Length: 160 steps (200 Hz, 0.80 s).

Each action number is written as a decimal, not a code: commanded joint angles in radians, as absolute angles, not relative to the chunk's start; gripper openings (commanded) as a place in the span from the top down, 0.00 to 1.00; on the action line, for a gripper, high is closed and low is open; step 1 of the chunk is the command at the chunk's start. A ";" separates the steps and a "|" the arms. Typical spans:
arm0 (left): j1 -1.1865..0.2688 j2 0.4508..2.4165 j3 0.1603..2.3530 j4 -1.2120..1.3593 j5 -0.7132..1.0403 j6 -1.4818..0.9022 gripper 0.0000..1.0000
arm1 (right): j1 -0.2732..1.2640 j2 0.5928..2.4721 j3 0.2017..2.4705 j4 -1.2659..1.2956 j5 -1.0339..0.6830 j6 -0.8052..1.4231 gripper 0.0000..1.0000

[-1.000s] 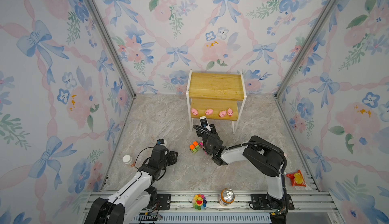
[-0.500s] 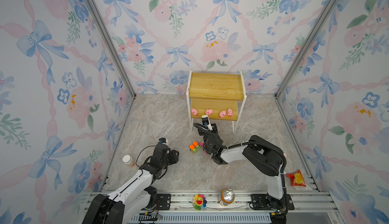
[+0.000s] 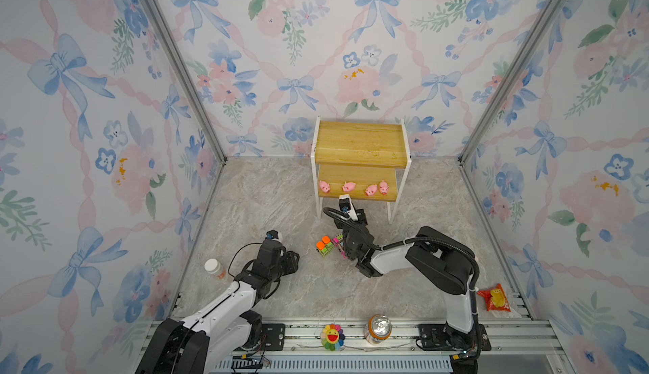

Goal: Place and organize the plastic toys onto the shelf
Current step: 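Lower the right gripper onto the pink truck and close on it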

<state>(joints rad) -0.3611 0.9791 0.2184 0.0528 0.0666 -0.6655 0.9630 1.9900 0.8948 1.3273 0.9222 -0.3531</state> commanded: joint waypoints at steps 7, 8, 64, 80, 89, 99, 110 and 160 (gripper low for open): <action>-0.371 0.988 0.241 0.061 0.058 -0.673 0.54 | 0.972 1.865 0.820 1.383 0.838 -0.367 1.00; -0.371 0.988 0.242 0.062 0.058 -0.673 0.54 | 0.973 1.861 0.816 1.379 0.835 -0.366 1.00; -0.383 0.980 0.240 0.065 0.062 -0.673 0.54 | 0.943 1.428 0.855 0.340 0.336 -0.036 0.67; -0.385 0.982 0.235 0.074 0.068 -0.669 0.54 | 0.925 1.366 0.933 0.029 0.244 0.009 0.52; -0.385 0.985 0.233 0.081 0.076 -0.665 0.53 | 0.922 1.343 0.945 -0.064 0.205 0.013 0.46; -0.387 0.992 0.232 0.092 0.088 -0.661 0.53 | 0.920 1.325 0.944 -0.132 0.184 0.042 0.43; -0.387 1.003 0.236 0.099 0.103 -0.655 0.53 | 0.904 1.314 0.927 -0.163 0.121 0.083 0.42; -0.403 1.027 0.257 0.103 0.144 -0.638 0.52 | 0.882 1.362 0.819 -0.112 0.050 0.212 0.41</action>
<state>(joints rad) -0.3923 1.0271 0.2321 0.0849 0.1150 -0.6609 0.8822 1.3270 0.8528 -0.0429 0.1005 0.1211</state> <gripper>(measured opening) 0.480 0.584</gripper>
